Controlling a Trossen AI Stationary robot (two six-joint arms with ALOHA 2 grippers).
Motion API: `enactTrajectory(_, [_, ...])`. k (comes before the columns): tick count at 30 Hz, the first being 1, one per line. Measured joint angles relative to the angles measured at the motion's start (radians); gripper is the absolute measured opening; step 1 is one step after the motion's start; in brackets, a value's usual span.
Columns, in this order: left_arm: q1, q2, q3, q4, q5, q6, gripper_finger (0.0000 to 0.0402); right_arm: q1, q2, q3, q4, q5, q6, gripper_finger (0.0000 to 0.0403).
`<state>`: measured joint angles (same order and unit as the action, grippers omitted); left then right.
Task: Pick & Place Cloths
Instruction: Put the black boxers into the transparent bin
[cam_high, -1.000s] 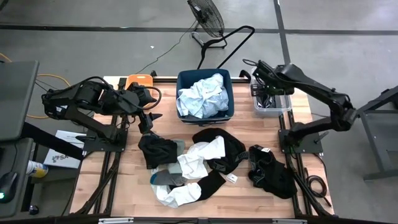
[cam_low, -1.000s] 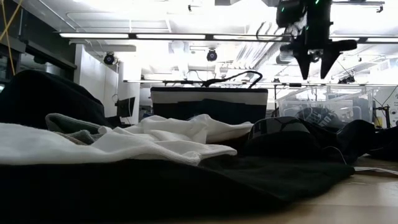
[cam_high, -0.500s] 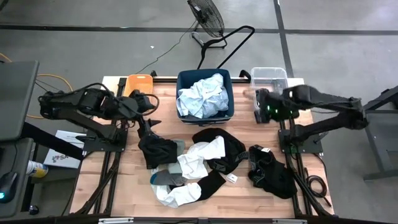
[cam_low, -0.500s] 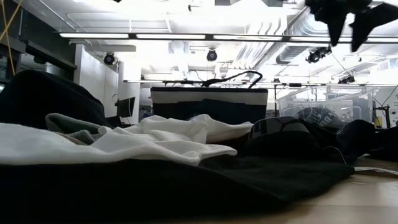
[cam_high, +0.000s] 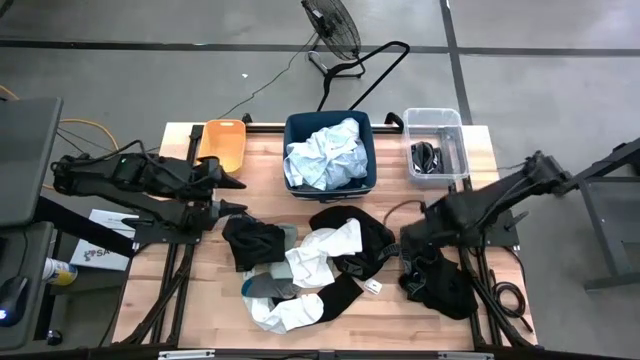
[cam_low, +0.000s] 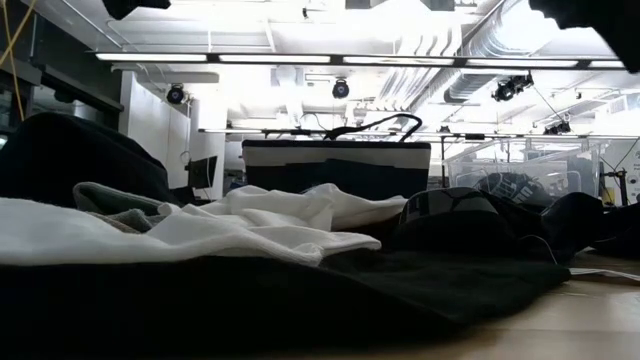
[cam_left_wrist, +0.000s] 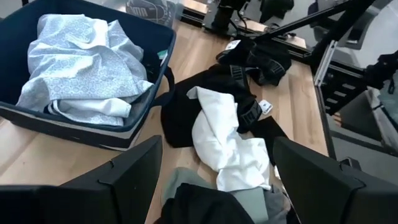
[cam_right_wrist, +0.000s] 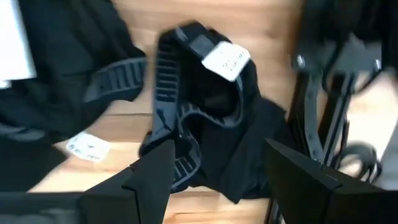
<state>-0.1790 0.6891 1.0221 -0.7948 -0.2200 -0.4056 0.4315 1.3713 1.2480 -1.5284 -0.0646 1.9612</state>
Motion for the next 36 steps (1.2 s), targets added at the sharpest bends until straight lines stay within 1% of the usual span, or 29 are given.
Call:
enactTrajectory(4, [0.000,-0.028,-0.010,0.000,0.018,0.000,0.0298,0.062,0.087,0.000,0.010,-0.060,0.109,0.0236])
enactTrajectory(7, [0.000,-0.041,-0.010,0.000,0.033,0.006,0.0298,0.100,0.134,0.000,0.031,-0.092,0.165,0.0249])
enactTrajectory(13, [0.000,-0.048,-0.010,0.000,0.058,0.016,0.0298,0.149,0.197,-0.013,0.163,-0.094,0.290,0.0307])
enactTrajectory(18, [0.000,-0.048,-0.010,-0.017,0.058,0.016,0.0298,0.195,0.209,-0.124,0.313,-0.103,0.470,0.0351])
enactTrajectory(20, [0.000,-0.048,-0.010,-0.026,0.057,0.016,0.0298,0.210,0.209,-0.179,0.367,-0.152,0.504,0.0359])
enactTrajectory(21, [0.000,-0.048,-0.010,-0.027,0.057,0.016,0.0298,0.217,0.209,-0.202,0.388,-0.186,0.515,0.0361])
enactTrajectory(23, [0.000,-0.048,-0.010,-0.031,0.057,0.016,0.0298,0.226,0.209,-0.245,0.442,-0.213,0.528,0.0363])
enactTrajectory(30, [0.000,-0.048,-0.010,-0.049,0.057,0.008,0.0298,0.229,0.207,-0.367,0.604,-0.228,0.533,0.0364])
enactTrajectory(33, [0.000,-0.048,-0.010,-0.050,0.057,0.005,0.0298,0.230,0.207,-0.442,0.737,-0.233,0.532,0.0363])
enactTrajectory(36, [0.000,-0.048,-0.010,-0.051,0.057,0.004,0.0298,0.230,0.200,-0.505,0.869,-0.228,0.529,0.0353])
